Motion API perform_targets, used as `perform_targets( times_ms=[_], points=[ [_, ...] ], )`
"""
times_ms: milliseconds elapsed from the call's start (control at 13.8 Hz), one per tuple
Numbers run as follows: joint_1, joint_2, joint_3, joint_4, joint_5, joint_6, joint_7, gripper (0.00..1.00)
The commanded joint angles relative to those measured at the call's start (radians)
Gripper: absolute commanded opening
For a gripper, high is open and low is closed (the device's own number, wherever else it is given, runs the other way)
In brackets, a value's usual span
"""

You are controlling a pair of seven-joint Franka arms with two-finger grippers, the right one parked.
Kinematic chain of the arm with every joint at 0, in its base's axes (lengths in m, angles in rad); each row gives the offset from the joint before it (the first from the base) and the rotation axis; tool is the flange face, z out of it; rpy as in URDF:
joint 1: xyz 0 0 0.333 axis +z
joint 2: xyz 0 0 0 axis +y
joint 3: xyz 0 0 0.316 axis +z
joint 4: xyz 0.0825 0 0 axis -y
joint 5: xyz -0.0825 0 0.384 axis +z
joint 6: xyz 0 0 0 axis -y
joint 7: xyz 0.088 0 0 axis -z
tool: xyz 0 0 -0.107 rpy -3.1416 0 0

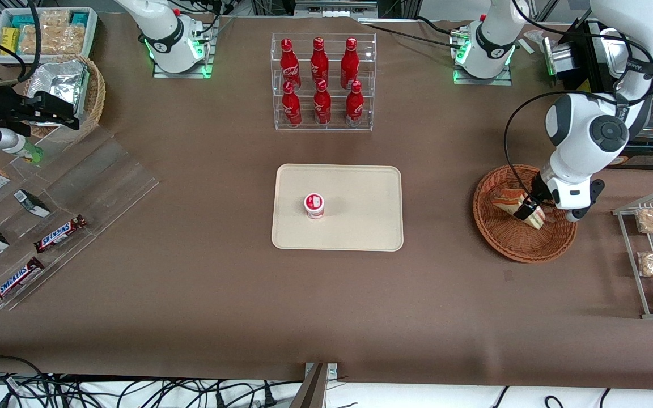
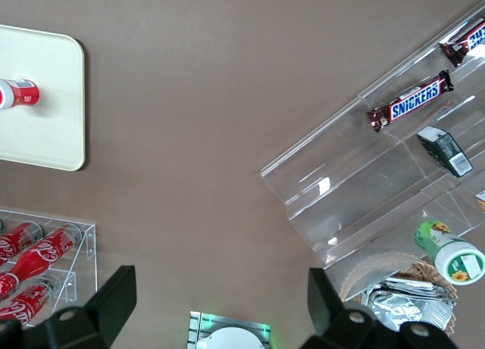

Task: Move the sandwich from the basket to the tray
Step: 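Close the left gripper on the wrapped sandwich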

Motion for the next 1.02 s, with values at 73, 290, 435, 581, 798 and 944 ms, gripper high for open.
perform_targets(
  times_ms=[73, 290, 435, 581, 798, 944],
  points=[
    [0.010, 0.020, 0.000, -0.009, 0.021, 0.031, -0.025, 0.98],
    [0.010, 0.024, 0.000, -0.008, 0.021, 0.029, -0.028, 0.03],
    [0.010, 0.026, 0.000, -0.008, 0.021, 0.031, -0.026, 0.00],
    [0.010, 0.021, 0.000, -0.009, 0.079, 0.031, -0.028, 0.00],
    [0.010, 0.009, -0.001, 0.003, 0.082, 0.014, -0.034, 0.00],
    [0.010, -0.016, -0.003, 0.073, 0.082, -0.123, -0.020, 0.00]
  ],
)
